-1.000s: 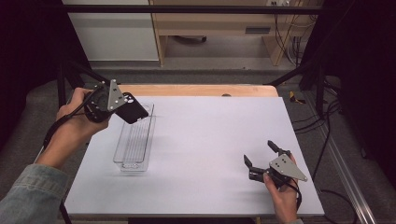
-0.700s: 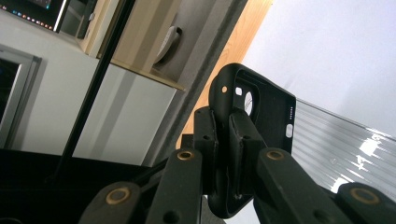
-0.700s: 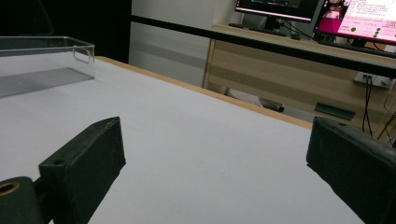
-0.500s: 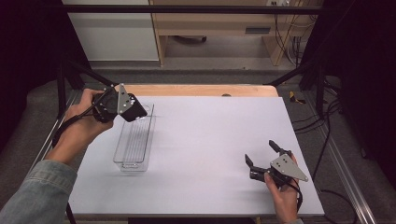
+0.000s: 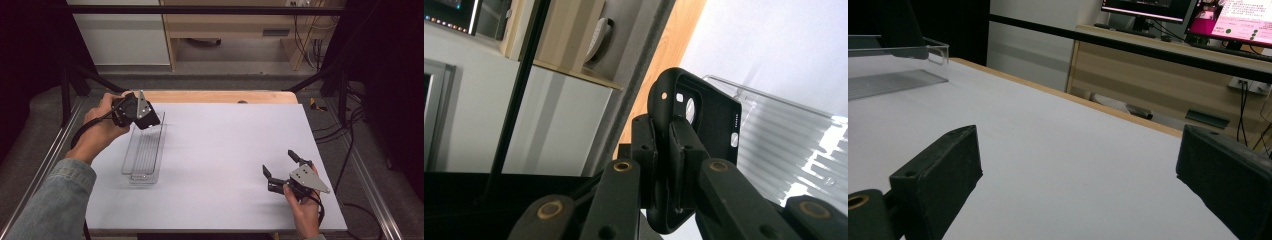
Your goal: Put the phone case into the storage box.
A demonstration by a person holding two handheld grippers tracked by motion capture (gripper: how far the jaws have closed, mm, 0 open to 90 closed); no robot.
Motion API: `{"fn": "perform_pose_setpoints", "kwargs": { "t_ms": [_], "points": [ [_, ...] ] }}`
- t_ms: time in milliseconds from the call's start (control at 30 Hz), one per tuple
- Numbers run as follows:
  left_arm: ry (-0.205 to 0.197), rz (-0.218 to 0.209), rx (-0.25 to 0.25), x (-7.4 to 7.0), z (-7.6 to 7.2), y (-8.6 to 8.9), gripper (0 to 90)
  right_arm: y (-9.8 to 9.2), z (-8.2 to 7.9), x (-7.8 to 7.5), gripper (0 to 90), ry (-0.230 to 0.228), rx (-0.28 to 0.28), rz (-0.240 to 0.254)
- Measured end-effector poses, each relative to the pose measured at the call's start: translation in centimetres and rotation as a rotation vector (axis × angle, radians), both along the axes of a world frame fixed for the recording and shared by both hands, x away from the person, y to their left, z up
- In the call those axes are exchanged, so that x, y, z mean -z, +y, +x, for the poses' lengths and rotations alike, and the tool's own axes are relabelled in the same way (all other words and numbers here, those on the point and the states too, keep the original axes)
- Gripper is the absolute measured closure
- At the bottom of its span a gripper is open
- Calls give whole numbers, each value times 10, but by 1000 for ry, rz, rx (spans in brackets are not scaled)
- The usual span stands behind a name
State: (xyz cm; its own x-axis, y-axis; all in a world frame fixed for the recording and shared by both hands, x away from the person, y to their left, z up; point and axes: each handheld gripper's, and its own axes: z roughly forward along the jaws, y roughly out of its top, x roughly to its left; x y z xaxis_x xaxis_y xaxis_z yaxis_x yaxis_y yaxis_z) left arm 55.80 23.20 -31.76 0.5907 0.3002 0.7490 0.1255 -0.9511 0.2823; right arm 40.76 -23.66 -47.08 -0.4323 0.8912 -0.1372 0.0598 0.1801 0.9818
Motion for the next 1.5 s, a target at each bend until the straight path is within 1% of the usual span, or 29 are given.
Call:
{"fn": "perform_pose_setpoints", "kwargs": {
  "t_ms": [33, 133, 167, 200, 233, 333, 433, 567, 633, 767, 800, 900, 967, 1033, 1167, 1233, 1300, 1433, 1500],
  "points": [
    [4, 11, 5, 1, 1, -1, 828, 0, 0, 0, 45, 0, -1, -1],
    [13, -5, 13, 2, 3, -2, 828, 1, 0, 0, 45, 1, -4, -2],
    [15, 2, 15, 2, 3, -3, 828, 1, 0, 0, 45, 1, -5, -2],
    [18, -4, 16, 3, 4, -3, 828, 1, 0, 0, 45, 1, -5, -2],
    [20, 5, 17, 4, 4, -4, 828, 1, 0, 0, 45, 0, -6, -2],
    [24, 11, 14, 5, 5, -3, 828, 1, 0, 1, 43, 2, -6, -2],
    [27, 24, 26, 6, 3, -1, 828, 1, 0, 1, 43, 2, -7, 0],
    [33, 3, 36, 5, 3, 0, 828, 2, 0, 0, 43, -4, -4, 0],
    [38, 3, 37, 6, 5, -1, 828, 2, 0, 1, 43, -2, -7, -2],
    [48, 18, 35, 13, 11, -3, 828, 2, 0, 1, 43, -4, -5, -2],
    [50, 16, 35, 14, 13, -3, 828, 1, 0, 0, 43, -6, -2, 6],
    [59, 13, 38, 16, 17, -5, 828, 0, 0, 0, 43, -6, 1, 9],
    [63, 19, 43, 17, 20, -6, 828, 0, 0, 0, 44, -5, 1, 10],
    [68, 20, 43, 17, 21, -7, 828, 0, 0, 0, 43, -8, -1, 9],
    [75, 5, 56, 15, 22, -7, 828, 0, 0, 0, 43, -7, -1, 8],
    [84, 22, 70, 14, 21, -6, 828, 0, 0, 0, 43, -7, -1, 6],
    [90, 34, 73, 14, 21, -5, 828, 1, -1, 0, 43, -8, -2, 8],
    [100, 20, 70, 9, 23, -2, 827, 1, 0, 1, 44, -5, -2, 7],
    [107, 28, 69, 10, 24, -1, 827, 1, 0, 1, 43, -5, -3, 6]
  ]
}}
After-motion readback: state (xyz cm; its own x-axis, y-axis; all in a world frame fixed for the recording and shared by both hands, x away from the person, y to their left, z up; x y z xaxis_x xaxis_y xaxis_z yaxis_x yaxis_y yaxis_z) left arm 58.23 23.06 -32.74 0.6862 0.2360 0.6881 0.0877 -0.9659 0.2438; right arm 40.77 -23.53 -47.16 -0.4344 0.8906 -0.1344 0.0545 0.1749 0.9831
